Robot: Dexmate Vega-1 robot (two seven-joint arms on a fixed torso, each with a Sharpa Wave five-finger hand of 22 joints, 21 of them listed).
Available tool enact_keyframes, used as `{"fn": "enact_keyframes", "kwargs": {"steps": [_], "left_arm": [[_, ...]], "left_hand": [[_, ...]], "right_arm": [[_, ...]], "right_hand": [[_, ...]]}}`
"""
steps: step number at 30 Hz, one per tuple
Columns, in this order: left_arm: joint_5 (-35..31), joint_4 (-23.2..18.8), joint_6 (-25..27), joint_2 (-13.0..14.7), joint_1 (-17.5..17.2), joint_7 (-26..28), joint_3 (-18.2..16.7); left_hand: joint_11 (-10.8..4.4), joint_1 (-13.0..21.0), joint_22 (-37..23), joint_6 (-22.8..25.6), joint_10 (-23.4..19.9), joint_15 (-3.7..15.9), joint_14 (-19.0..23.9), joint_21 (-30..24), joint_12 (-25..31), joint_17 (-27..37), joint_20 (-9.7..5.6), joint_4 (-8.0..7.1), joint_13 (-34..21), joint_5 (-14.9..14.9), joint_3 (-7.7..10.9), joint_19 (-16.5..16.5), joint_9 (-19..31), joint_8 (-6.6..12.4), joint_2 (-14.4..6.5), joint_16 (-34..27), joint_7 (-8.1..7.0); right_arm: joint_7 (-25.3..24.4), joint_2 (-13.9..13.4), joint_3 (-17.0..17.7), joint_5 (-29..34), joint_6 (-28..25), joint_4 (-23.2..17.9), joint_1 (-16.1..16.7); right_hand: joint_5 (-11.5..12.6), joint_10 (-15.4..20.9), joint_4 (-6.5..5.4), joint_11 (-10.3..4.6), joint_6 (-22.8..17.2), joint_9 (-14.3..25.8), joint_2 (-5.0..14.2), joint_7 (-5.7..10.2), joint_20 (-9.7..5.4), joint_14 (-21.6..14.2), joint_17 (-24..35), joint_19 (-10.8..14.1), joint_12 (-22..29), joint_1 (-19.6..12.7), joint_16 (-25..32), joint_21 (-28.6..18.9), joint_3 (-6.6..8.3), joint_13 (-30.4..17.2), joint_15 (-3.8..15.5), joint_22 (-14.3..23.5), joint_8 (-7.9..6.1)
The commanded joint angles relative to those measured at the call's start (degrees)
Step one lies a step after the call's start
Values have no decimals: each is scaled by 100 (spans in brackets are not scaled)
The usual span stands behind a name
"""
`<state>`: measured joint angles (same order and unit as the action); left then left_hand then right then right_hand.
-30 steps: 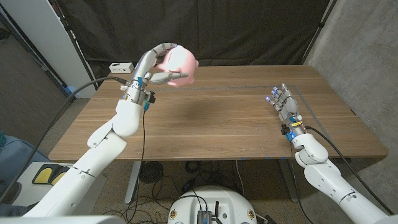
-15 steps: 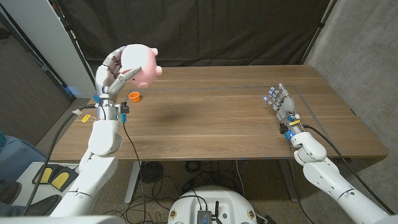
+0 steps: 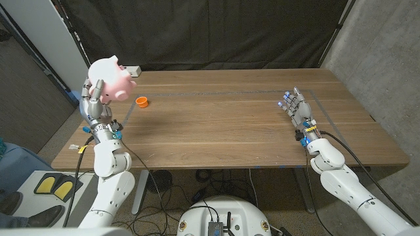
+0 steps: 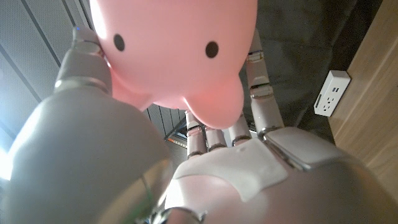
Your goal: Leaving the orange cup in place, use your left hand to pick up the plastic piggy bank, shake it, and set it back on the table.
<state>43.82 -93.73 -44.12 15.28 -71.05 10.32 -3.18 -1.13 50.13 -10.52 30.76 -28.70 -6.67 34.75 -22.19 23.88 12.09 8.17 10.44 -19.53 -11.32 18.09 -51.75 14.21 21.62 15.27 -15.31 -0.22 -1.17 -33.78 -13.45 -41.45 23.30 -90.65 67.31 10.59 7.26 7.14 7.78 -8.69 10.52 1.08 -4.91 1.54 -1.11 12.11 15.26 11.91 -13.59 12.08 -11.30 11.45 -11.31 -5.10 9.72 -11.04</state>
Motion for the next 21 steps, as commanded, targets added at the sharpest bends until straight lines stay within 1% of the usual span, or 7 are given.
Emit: {"fn": "enact_keyframes", "kwargs": {"steps": [1, 5, 11, 16, 18, 20, 21], "left_arm": [[-446, 214, -297, -189, 255, 421, 208], [-2325, 100, -195, -262, 321, 1210, 183], [-4918, -383, 331, -369, 353, 2163, 186], [-6406, -783, 880, -247, 410, 2655, 354], [-7202, -1026, 1408, -212, 438, 2911, 495], [-7344, -1080, 1616, -98, 465, 3020, 623], [-7513, -1131, 1867, 18, 550, 2899, 764]], "left_hand": [[157, 2242, -19, 1094, -856, 1053, 1066, -28, 22, 15, -576, -138, -614, -21, 1010, 88, 20, 50, -2392, -4, 480], [164, 2247, -19, 1108, -870, 1050, 1064, -32, 20, 12, -581, -123, -617, -20, 1016, 86, 21, 50, -2378, 4, 478], [149, 2248, -20, 1139, -898, 1057, 1084, -38, 18, 19, -573, -112, -621, -18, 1020, 85, 23, 53, -2372, -2, 478], [152, 2249, -20, 1151, -917, 1017, 1095, -42, 16, 24, -564, -107, -624, -17, 1024, 88, 28, 52, -2372, -3, 463], [152, 2251, -21, 1157, -921, 1026, 1094, -43, 14, 27, -564, -104, -626, -16, 1025, 90, 28, 51, -2370, -3, 460], [131, 2243, -21, 1218, -959, 1047, 1121, -45, 21, 32, -566, -106, -628, -12, 1022, 94, 30, 71, -2366, -13, 454], [124, 2243, -21, 1227, -983, 1050, 1129, -41, 28, 31, -566, -105, -629, -13, 1025, 107, 30, 72, -2368, -14, 450]], "right_arm": [[-21, 28, 11, -27, 40, 12, 35], [6, 25, -2, -24, 45, 37, 34], [16, 37, -9, -35, 56, 29, 39], [-10, 40, 14, -40, 87, -4, 85], [-7, 33, 33, -27, 132, 0, 119], [-19, 35, 43, -41, 130, -9, 135], [-33, 35, 60, -57, 133, -19, 161]], "right_hand": [[-17, 28, 38, -10, -8, 24, 59, -17, -3, -30, 26, 50, 12, -26, 15, -10, -1, -21, -42, 18, -8], [-17, 28, 38, -7, -14, 24, 61, -14, -3, -31, 26, 52, 12, -27, 15, -10, -1, -21, -42, 18, -10], [-18, 29, 37, -5, -13, 24, 62, -14, -4, -33, 27, 52, 12, -26, 15, -8, -3, -21, -43, 18, -10], [-18, 36, 37, -8, -15, 24, 66, -20, -3, -36, 27, 53, 14, -27, 15, -7, -3, -21, -37, 18, -10], [-17, 38, 37, -8, -13, 25, 67, -20, -3, -36, 27, 54, 15, -27, 15, -7, -3, -21, -37, 18, -9], [-17, 40, 37, -8, -11, 25, 67, -16, -3, -34, 27, 54, 16, -28, 14, -7, -3, -21, -34, 18, -9], [-17, 39, 37, -8, -13, 25, 67, -14, -4, -36, 27, 55, 15, -28, 14, -7, -4, -21, -35, 18, -9]]}}
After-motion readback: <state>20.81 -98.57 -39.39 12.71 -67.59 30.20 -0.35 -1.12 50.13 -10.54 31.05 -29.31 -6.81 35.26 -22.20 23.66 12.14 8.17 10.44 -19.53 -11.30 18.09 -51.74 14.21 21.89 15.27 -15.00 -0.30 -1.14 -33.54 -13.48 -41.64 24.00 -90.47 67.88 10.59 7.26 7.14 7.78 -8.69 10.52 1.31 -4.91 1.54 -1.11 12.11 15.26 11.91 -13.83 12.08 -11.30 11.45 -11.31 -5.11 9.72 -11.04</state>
